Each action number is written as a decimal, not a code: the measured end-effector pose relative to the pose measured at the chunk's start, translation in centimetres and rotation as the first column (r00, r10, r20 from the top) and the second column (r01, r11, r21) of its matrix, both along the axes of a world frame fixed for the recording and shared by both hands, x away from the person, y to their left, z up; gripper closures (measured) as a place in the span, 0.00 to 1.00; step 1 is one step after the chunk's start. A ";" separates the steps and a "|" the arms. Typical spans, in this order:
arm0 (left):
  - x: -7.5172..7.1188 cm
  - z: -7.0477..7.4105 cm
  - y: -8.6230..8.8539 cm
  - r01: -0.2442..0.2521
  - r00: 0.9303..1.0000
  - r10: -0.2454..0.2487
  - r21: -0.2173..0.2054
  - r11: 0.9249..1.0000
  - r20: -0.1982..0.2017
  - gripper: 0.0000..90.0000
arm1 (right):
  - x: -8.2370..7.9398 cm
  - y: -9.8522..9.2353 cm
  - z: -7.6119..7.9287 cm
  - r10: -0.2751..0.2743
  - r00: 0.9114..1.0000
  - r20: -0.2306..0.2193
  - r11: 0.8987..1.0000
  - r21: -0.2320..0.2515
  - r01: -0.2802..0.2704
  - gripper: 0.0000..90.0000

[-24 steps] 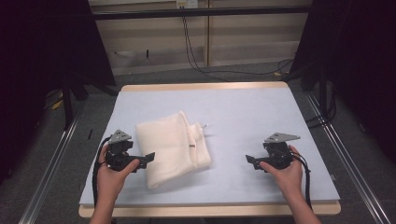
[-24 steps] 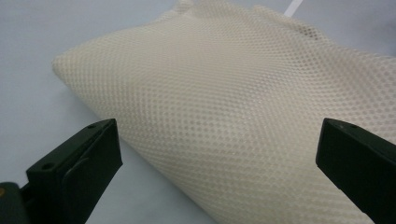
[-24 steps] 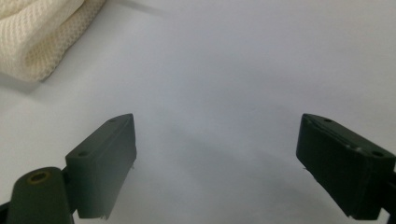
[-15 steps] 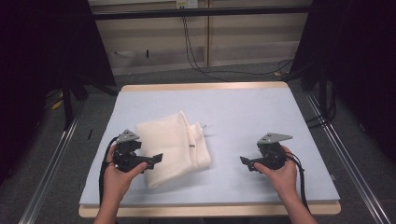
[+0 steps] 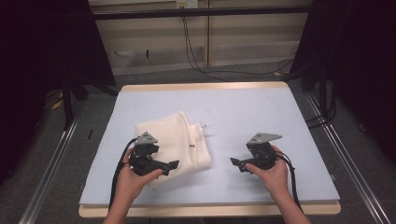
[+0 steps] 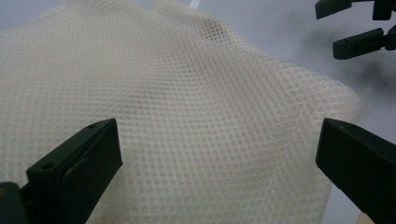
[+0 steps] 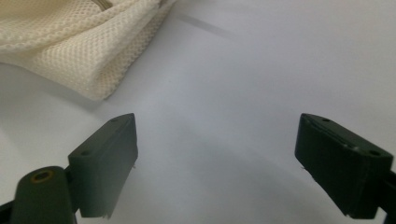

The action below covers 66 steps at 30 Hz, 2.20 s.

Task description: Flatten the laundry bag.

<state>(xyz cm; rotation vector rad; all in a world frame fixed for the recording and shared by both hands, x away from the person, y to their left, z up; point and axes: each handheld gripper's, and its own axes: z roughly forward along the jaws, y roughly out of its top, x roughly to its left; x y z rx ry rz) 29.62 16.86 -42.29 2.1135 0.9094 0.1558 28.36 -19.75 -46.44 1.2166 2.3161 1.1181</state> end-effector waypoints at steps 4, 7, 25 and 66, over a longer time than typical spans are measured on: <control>-0.2 -0.2 -0.9 0.038 0.999 -0.037 0.009 0.999 -0.016 0.00 | 0.0 1.0 0.1 0.031 1.000 0.002 1.000 -0.003 -0.031 0.18; -0.4 -0.2 -1.5 0.055 0.998 -0.055 0.015 0.998 -0.017 0.00 | 0.0 1.5 0.2 0.047 0.999 0.006 0.999 0.004 -0.047 0.20; -1.8 -0.9 -3.8 0.096 0.993 -0.105 0.159 0.983 0.050 0.18 | 0.0 6.1 -0.5 0.198 0.980 -0.005 0.980 0.015 -0.198 0.30; -0.5 -0.5 1.0 -0.021 0.998 0.016 0.092 0.996 0.059 0.92 | 1.9 -0.6 -0.5 0.024 0.998 0.064 0.999 -0.031 -0.022 0.94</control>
